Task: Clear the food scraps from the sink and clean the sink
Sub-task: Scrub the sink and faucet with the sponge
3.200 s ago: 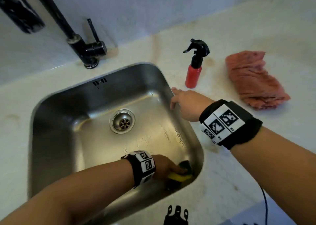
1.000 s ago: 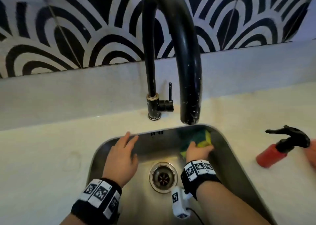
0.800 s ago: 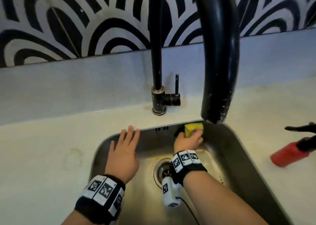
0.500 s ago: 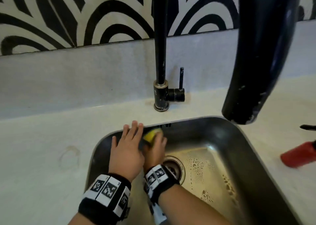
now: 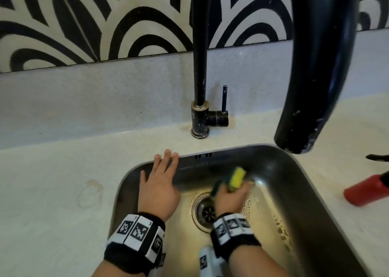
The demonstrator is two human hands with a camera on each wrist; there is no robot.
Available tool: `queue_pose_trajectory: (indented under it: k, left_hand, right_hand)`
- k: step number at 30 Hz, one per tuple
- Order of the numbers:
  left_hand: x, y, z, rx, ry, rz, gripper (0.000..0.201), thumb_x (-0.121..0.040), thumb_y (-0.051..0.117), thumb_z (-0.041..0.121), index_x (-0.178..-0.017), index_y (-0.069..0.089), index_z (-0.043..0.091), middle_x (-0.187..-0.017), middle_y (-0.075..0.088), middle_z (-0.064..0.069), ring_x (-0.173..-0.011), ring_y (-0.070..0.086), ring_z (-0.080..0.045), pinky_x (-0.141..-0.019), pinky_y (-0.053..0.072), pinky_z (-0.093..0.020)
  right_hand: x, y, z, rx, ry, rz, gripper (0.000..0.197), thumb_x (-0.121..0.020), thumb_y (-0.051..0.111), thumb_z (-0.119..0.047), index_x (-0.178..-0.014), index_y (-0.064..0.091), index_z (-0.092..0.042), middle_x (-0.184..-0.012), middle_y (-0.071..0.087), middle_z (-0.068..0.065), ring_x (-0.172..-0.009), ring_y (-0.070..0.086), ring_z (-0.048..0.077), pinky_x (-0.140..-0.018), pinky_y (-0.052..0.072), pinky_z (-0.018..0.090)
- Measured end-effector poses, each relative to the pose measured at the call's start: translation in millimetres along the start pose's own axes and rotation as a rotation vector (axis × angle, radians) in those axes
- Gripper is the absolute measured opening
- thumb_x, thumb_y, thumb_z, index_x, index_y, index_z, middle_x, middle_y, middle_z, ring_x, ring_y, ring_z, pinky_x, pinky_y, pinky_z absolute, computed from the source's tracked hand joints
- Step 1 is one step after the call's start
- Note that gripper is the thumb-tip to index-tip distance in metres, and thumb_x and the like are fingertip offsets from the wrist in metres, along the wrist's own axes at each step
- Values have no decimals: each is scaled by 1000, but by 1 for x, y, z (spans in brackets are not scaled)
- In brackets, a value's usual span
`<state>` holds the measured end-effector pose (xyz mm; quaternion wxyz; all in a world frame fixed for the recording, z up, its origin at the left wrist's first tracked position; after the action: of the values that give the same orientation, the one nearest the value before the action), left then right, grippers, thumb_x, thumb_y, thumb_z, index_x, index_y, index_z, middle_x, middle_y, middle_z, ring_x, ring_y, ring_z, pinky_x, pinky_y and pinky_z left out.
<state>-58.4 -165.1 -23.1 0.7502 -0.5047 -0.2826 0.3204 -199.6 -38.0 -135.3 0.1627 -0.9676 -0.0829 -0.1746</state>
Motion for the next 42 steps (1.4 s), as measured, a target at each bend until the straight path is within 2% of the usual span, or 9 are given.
queue_pose_trajectory:
  k: [4, 11, 19, 22, 26, 28, 32, 36, 42]
  left_hand:
    - [0, 0, 2, 8, -1, 8, 74, -92, 39, 13, -150, -2, 35, -158, -12, 13, -146, -12, -12, -118, 5, -47]
    - [0, 2, -1, 22, -1, -2, 77, -90, 41, 12, -149, -3, 37, -157, -14, 15, -146, -14, -11, -118, 7, -48]
    - [-4, 3, -5, 69, -22, -44, 75, -90, 43, 18, -148, 3, 44, -156, -12, 21, -145, -11, -7, -118, 12, -51]
    - [-5, 4, -8, 48, -31, -90, 79, -87, 45, 15, -148, 5, 44, -153, -14, 24, -146, -10, -7, -117, 13, -54]
    - [-3, -2, -3, 33, -46, -151, 77, -87, 41, 13, -149, 7, 41, -155, -11, 22, -147, -7, -9, -117, 13, -54]
    - [-2, -11, 0, 48, -58, -140, 71, -89, 39, 12, -148, 14, 42, -157, -1, 19, -147, 0, -8, -118, 9, -51]
    - [18, -42, 31, 362, -25, -23, 50, -93, 45, 10, -131, 41, 43, -147, 41, 12, -134, 39, -5, -115, 23, -22]
    - [59, -89, 87, 776, 32, 156, 19, -96, 51, 23, -105, 64, 35, -111, 66, 19, -106, 57, 7, -83, 39, 1]
    - [108, -148, 154, 1339, 136, 198, 38, -87, 43, 44, -113, 64, 26, -106, 72, 3, -102, 67, -11, -93, 46, -31]
  right_hand:
    - [-50, -40, -26, 19, -19, 239, 43, -80, 60, 0, -120, 45, 3, -127, 42, 30, -109, 49, 45, -87, 41, 39]
    - [-27, 44, -12, 218, -26, -72, 53, -81, 65, -9, -124, 36, -1, -130, 39, 21, -109, 52, 43, -89, 47, 46]
    - [52, 123, 7, 478, -270, -694, 52, -88, 58, -26, -134, 37, -12, -137, 45, 10, -123, 49, 27, -101, 41, 32]
    - [55, 103, 2, 441, -158, -803, 58, -88, 58, -32, -137, 32, -15, -135, 52, 10, -121, 53, 26, -97, 41, 26]
    - [27, 36, -24, 332, -48, -624, 30, -84, 57, -14, -108, 40, -16, -103, 63, 10, -96, 60, 27, -83, 47, 29]
    - [19, -2, -48, 250, -66, -591, 29, -85, 53, -7, -111, 42, -11, -92, 60, 9, -88, 57, 26, -75, 45, 29]
    - [22, -59, -113, 200, -193, -638, 42, -89, 49, -5, -128, 39, -16, -101, 61, 10, -85, 57, 21, -69, 41, 27]
    - [40, -96, -184, 182, -372, -665, 40, -95, 45, -12, -132, 33, -19, -94, 59, 0, -84, 56, 17, -76, 40, 28]
    - [71, -133, -286, 28, -564, -687, 24, -95, 45, -17, -116, 40, -26, -112, 61, 8, -100, 58, 24, -87, 48, 36]
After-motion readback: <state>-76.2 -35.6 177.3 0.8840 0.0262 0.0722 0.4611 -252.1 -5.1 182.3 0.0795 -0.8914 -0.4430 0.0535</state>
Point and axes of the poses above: each hand's wrist, its own x-axis away from the middle knuckle, its own y-axis out of the palm, z = x × y, the point moved 7 cm from there along -x, towards the middle knuckle
